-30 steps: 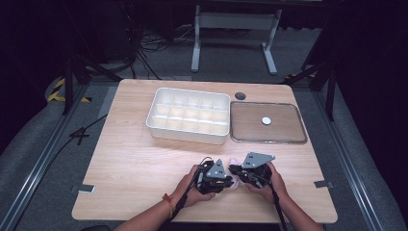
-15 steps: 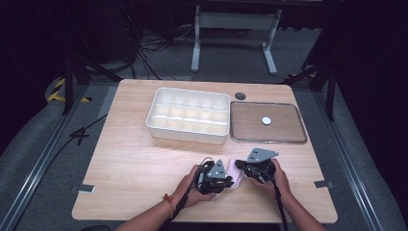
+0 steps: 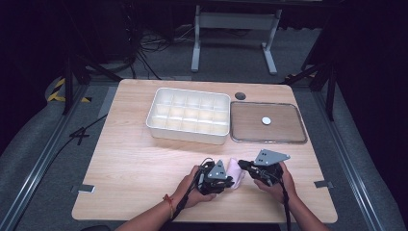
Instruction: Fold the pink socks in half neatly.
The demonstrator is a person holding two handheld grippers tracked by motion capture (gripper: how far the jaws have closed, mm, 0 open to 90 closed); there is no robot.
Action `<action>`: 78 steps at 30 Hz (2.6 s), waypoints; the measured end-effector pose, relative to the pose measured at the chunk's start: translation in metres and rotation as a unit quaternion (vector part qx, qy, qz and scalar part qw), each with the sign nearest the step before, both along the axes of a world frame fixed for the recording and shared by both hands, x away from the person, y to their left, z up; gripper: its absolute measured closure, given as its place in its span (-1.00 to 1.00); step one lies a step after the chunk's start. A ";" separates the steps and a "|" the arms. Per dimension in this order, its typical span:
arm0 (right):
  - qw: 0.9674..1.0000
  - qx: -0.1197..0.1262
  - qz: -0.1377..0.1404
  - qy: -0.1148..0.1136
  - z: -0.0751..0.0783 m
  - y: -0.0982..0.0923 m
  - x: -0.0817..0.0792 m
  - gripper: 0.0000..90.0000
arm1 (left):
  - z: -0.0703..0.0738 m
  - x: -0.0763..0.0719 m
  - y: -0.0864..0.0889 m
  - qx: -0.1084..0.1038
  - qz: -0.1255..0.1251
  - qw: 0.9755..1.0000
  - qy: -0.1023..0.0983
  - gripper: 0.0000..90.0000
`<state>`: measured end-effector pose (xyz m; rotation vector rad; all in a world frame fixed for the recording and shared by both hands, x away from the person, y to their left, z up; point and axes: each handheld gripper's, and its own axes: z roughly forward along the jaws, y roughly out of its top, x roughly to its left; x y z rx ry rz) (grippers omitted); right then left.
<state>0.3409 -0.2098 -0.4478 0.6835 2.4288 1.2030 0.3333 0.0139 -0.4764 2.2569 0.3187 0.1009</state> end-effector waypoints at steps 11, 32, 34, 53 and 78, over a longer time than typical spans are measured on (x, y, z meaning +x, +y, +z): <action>0.998 -0.056 0.018 0.016 -0.018 0.010 -0.001 0.98 | 0.000 -0.002 -0.002 0.000 -0.006 1.000 0.001 0.75; 0.998 -0.050 -0.031 0.024 -0.024 -0.001 0.017 0.98 | -0.002 -0.003 -0.005 -0.004 -0.006 1.000 -0.002 0.74; 0.998 -0.042 -0.035 0.017 -0.020 -0.004 0.016 0.98 | -0.002 -0.003 -0.005 -0.005 -0.007 1.000 -0.003 0.74; 0.999 -0.033 0.017 0.026 -0.018 0.012 0.004 0.97 | -0.002 -0.005 -0.007 -0.005 -0.002 1.000 0.001 0.75; 0.998 0.011 -0.044 0.031 0.001 -0.009 0.012 0.53 | -0.003 -0.005 -0.008 -0.009 -0.004 1.000 0.004 0.75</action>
